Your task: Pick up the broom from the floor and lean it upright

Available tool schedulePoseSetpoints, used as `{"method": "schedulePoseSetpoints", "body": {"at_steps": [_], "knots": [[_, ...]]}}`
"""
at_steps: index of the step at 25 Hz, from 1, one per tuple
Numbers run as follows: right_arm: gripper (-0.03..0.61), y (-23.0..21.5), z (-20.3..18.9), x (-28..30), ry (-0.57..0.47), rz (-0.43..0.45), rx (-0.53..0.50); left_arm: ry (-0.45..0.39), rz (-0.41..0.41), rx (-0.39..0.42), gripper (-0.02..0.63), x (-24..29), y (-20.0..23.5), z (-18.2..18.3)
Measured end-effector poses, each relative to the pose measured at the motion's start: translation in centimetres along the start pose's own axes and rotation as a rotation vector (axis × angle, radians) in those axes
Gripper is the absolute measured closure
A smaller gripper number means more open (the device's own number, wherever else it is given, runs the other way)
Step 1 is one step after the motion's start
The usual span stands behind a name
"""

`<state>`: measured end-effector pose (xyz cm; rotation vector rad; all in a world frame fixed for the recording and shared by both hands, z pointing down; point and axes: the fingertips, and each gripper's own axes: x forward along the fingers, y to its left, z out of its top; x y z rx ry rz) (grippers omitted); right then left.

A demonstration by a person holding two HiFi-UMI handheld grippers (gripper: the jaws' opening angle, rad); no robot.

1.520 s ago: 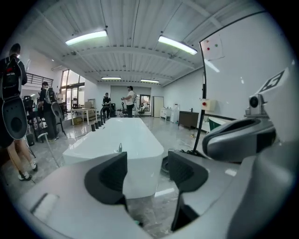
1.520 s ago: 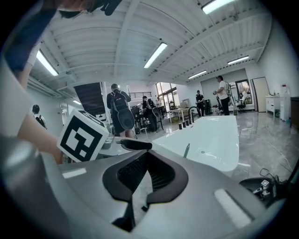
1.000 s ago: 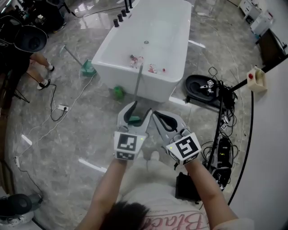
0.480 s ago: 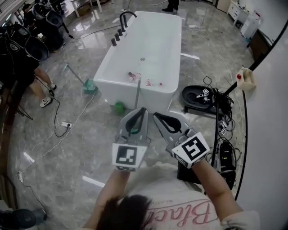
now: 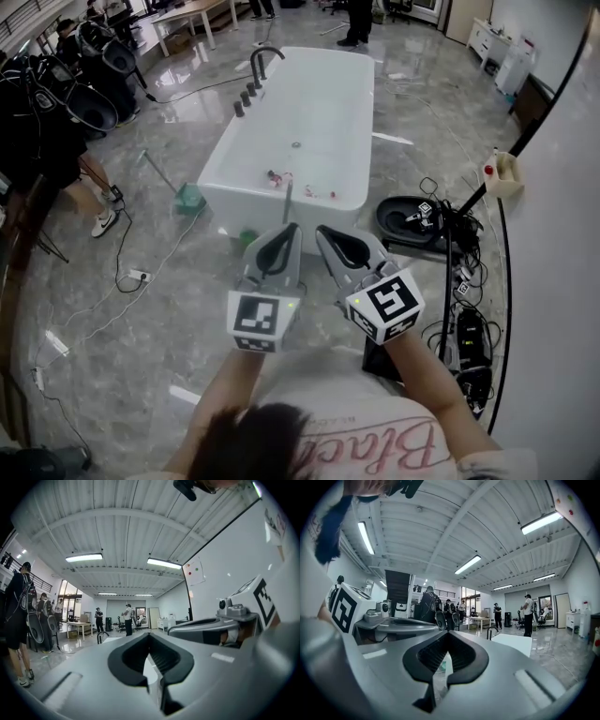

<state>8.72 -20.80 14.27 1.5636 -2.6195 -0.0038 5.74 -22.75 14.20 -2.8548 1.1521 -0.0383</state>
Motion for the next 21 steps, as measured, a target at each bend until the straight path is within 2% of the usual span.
{"method": "schedulePoseSetpoints", "body": {"at_steps": [13, 21], "knots": [[0.578, 0.1, -0.7, -1.4, 0.018, -0.037, 0.025, -0.011, -0.032, -0.043, 0.614, -0.6, -1.1, 0.3], [0.578, 1.7, 0.4, -1.4, -0.047, -0.011, -0.094, -0.025, -0.056, -0.048, 0.614, -1.5, -1.0, 0.1]]}}
